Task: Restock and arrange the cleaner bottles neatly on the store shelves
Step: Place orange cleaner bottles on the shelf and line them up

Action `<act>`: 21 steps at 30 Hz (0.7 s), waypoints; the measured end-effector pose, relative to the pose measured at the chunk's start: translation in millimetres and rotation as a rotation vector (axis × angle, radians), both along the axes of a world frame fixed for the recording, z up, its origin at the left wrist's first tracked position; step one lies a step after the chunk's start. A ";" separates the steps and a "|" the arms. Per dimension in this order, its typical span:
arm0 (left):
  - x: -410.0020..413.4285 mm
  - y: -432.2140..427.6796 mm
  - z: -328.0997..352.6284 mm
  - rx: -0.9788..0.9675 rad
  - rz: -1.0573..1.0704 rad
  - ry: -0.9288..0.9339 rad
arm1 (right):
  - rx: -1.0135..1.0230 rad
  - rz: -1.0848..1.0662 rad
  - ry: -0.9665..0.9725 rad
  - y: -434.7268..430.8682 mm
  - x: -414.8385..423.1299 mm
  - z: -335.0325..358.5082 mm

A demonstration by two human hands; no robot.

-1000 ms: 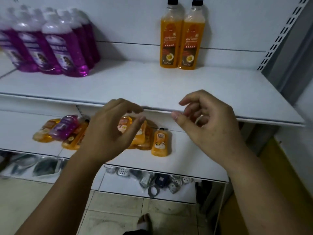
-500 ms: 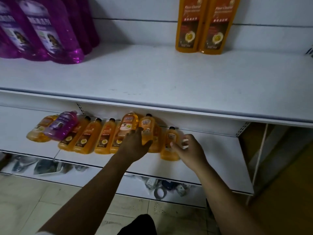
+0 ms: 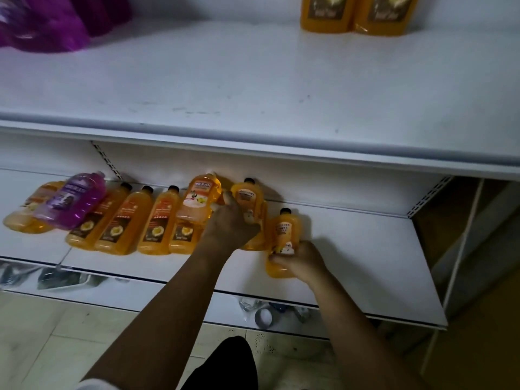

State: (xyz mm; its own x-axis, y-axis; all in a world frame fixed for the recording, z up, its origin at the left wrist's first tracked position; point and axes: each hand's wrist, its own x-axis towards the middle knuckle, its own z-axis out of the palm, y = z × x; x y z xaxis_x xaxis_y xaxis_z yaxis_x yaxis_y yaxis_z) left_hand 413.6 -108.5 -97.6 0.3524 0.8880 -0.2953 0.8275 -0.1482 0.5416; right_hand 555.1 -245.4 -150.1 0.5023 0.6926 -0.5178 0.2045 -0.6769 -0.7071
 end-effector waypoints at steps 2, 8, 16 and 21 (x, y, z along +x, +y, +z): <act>-1.5 -2.9 3.2 -0.152 0.029 -0.102 | 0.009 -0.072 0.191 -9.0 0.2 8.0; -29.6 -10.7 31.1 -0.416 -0.017 -0.376 | 0.084 -0.226 0.456 -31.0 -4.4 46.0; -83.8 -63.4 61.4 -0.597 0.100 -0.677 | 0.223 -0.213 0.439 -72.8 -20.1 99.0; -115.3 -112.3 81.4 -0.563 0.249 -0.774 | 0.390 -0.156 0.475 -103.4 -39.6 133.0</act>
